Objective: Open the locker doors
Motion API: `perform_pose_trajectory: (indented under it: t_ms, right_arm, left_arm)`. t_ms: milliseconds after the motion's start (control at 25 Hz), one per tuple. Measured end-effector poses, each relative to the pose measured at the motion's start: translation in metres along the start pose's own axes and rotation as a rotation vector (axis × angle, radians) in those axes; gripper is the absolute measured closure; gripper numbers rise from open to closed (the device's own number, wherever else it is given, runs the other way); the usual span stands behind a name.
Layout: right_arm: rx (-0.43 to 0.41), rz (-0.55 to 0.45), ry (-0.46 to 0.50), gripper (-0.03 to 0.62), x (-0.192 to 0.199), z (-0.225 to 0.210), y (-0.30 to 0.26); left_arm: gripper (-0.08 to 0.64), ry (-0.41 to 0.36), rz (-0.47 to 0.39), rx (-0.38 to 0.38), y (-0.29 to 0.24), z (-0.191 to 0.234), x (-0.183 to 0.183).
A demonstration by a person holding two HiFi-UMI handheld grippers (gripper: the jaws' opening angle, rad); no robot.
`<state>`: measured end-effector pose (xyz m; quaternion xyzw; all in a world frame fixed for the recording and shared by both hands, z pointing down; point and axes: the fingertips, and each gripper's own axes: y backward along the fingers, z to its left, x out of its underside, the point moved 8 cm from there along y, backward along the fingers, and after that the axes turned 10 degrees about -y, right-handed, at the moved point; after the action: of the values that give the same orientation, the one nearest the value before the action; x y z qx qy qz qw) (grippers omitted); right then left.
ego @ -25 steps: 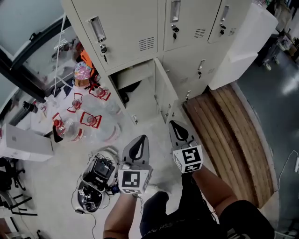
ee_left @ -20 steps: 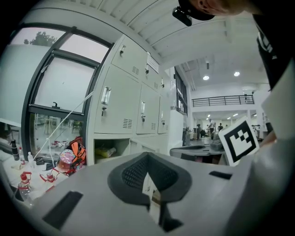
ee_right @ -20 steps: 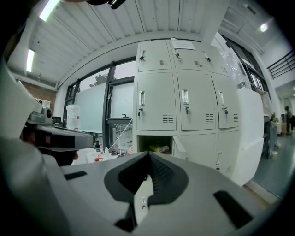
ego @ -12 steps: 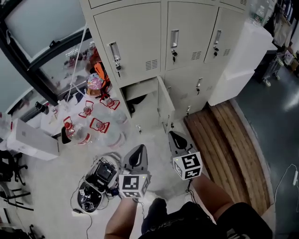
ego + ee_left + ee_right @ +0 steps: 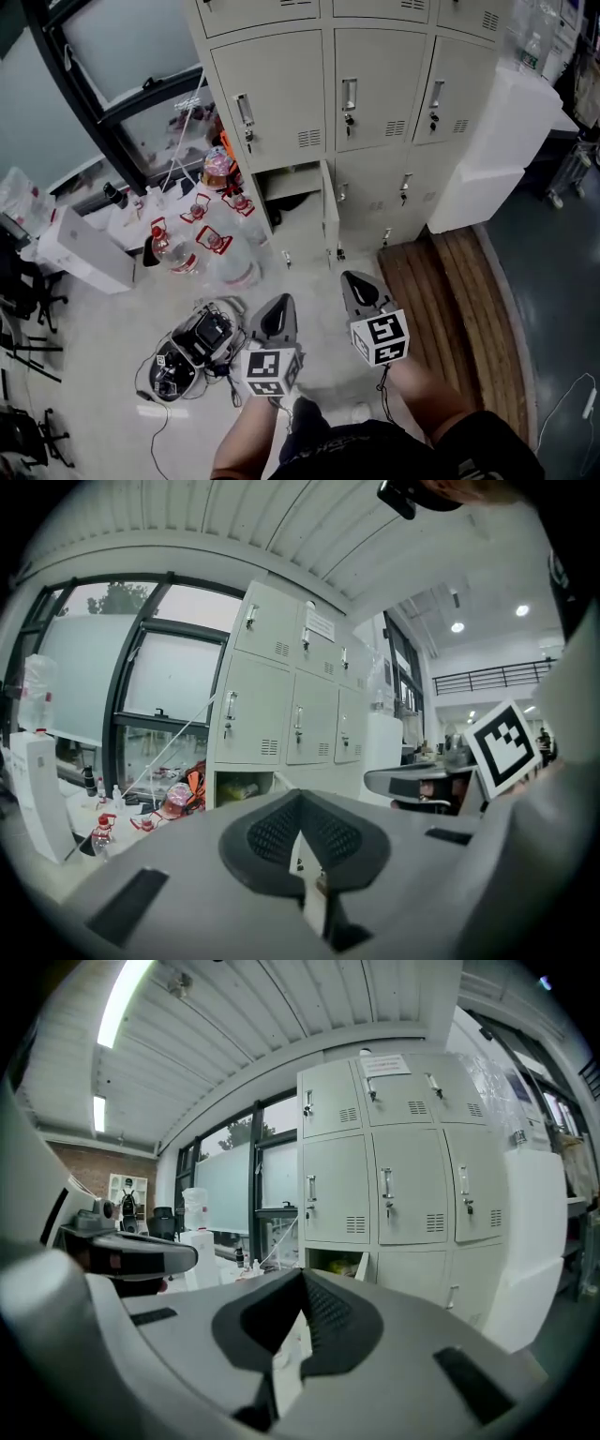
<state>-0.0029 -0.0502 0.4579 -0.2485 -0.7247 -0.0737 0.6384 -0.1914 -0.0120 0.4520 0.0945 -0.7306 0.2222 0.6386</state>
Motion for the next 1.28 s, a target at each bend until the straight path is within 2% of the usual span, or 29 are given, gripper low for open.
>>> perform_pose_trajectory:
  t_ms: [200,440,1280]
  right_arm:
    - [-0.037,0.016,0.006,0.592,0.0,-0.011,0.029]
    - [-0.053,0.025,0.007,0.592,-0.003,-0.017,0.054]
    - [-0.065,0.014,0.003,0.592,-0.001,0.002,0.097]
  left_arm:
    - [0.561,-0.018,-0.011,-0.033,0.013,-0.032,-0.01]
    - [0.561,-0.01,0.005,-0.026,0.021,-0.058,-0.012]
    - [0.561,-0.004,0.0,-0.034,0.053,-0.078,-0.014]
